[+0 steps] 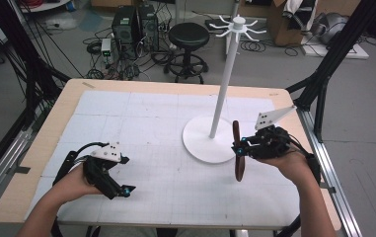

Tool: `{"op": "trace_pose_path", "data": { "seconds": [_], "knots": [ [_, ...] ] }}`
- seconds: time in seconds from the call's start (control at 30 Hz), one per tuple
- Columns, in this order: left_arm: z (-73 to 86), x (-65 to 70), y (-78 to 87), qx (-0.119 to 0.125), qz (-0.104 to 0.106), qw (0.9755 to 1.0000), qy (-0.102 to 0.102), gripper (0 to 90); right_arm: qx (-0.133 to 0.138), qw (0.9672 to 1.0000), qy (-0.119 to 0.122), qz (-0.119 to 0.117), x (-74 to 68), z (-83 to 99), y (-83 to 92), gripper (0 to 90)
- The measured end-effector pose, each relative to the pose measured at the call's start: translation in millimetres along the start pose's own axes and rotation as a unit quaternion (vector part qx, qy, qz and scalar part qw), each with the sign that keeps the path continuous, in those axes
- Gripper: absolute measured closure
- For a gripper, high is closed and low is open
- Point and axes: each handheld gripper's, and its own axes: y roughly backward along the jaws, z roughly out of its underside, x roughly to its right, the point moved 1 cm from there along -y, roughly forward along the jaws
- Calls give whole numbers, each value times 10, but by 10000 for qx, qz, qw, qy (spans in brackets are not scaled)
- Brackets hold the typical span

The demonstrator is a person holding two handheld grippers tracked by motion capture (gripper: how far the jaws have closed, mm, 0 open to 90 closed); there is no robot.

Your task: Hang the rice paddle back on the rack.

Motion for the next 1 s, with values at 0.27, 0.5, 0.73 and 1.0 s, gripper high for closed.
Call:
{"op": "trace_pose_path", "data": {
  "seconds": [0.27, 0.5, 0.73, 1.0],
  "knots": [
    [-1, -3, 1, -26, 33, 10000, -30, 29, 190, 9993, -101, 313, 45, -86, 221, 778],
    [-2, 6, -3, -33, 33, 10000, -17, 29, 298, 9981, -177, 509, 55, -167, 369, 778],
    [-3, 6, -15, -56, 48, 10000, -34, 29, 352, 9964, -328, 697, 74, -242, 459, 778],
    [-3, 6, -17, -41, 53, 10000, -16, 29, 474, 9947, -338, 850, 75, -378, 576, 778]
  ]
}}
